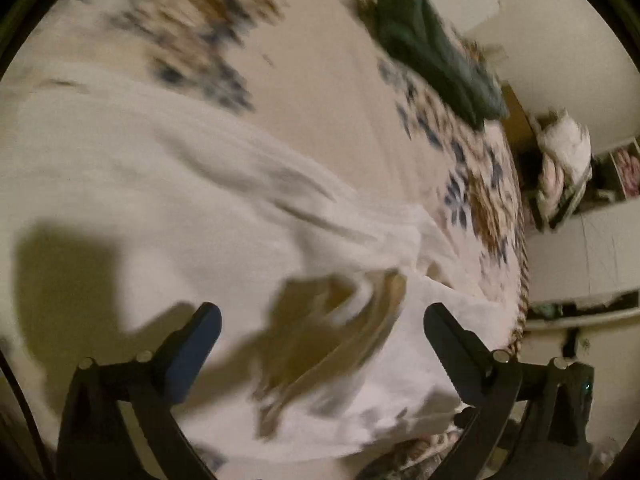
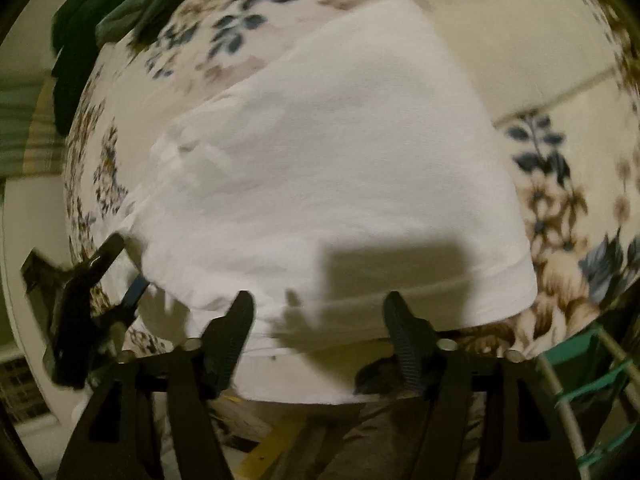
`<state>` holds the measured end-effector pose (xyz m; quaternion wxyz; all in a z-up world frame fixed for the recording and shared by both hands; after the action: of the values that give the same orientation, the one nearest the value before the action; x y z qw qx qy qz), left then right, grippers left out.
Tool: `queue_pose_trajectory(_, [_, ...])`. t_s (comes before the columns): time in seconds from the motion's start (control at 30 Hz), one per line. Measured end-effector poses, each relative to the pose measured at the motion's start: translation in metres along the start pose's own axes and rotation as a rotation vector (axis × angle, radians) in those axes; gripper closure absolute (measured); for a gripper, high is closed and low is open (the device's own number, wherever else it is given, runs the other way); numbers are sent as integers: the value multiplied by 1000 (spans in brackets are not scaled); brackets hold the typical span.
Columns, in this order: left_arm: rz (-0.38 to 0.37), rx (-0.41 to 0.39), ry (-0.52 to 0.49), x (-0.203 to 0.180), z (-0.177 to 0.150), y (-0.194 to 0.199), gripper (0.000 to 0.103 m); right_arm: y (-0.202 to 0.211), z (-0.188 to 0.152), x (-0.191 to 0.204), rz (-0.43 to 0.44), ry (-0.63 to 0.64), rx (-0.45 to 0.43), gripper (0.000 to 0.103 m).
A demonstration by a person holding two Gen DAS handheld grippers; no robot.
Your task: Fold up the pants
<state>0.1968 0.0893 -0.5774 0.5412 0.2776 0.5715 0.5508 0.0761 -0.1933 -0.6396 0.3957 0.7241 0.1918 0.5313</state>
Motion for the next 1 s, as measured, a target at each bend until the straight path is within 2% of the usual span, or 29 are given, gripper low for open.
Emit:
queue_pose_trajectory(0.07, [39, -36, 91, 33, -9, 21, 0, 0, -1, 10, -4, 43, 7, 26])
queue_pose_trajectory(0.17, [62, -96, 330, 98, -24, 38, 0, -5, -1, 21, 3, 63, 20, 26])
queue_pose_trajectory(0.2, [65, -100, 440, 125, -30, 35, 1, -8, 0, 24, 9, 60, 23, 26])
queue_pose_trajectory(0.3, [8, -63, 655, 172, -39, 9, 1, -18, 4, 31, 17, 51, 26, 26])
queue_pose_trajectory(0.37, [-28, -77, 730, 188, -35, -4, 2, -24, 5, 33, 23, 46, 30, 26])
queue_pose_trajectory(0.43, [-49, -120, 751, 194, -23, -6, 2, -31, 7, 35, 27, 46, 35, 26])
queue_pose_trajectory(0.5, [-21, -187, 733, 193, -9, 2, 36, -38, 7, 40, 19, 67, 43, 26])
queue_pose_trajectory(0.53, [7, -204, 739, 193, -7, 7, 48, -40, 8, 42, 5, 85, 45, 26])
queue_pose_trajectory(0.57, [19, -224, 738, 193, -7, 13, 68, -43, 8, 44, 0, 94, 47, 26])
queue_pose_trajectory(0.6, [70, -250, 722, 190, -8, 23, 73, -44, 8, 45, -1, 103, 51, 26])
queue_pose_trajectory(0.67, [122, -317, 643, 171, -10, 51, 80, -48, 6, 48, -6, 116, 64, 26])
queue_pose_trajectory(0.77, [82, -326, 605, 161, -11, 64, 80, -53, 2, 45, -2, 109, 91, 26])
queue_pose_trajectory(0.83, [77, -314, 599, 162, -5, 56, 75, -57, 1, 44, 1, 101, 103, 26])
queue_pose_trajectory(0.87, [45, -290, 610, 167, -2, 46, 59, -59, 0, 43, 1, 94, 108, 26])
queue_pose_trajectory(0.9, [34, -256, 632, 171, 3, 32, 34, -58, 0, 42, 6, 87, 108, 26])
queue_pose_trajectory(0.93, [38, -211, 673, 183, 7, 15, 28, -58, 0, 41, 9, 82, 108, 26])
queue_pose_trajectory(1.0, [-19, -173, 749, 194, 13, -9, 28, -57, 1, 40, 14, 76, 102, 26])
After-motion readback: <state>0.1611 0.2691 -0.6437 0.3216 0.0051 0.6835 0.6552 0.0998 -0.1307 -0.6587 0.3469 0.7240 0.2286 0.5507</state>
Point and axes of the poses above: each gripper's, at about its wrist camera, not at the fingertips, and y roughly against the way its jaws point, x to its left, z to its top, the point moved 6 cm from there along -y, roughly the way its jaws point, and after that the axes turned 13 degrees about z, right-handed, at the moved point
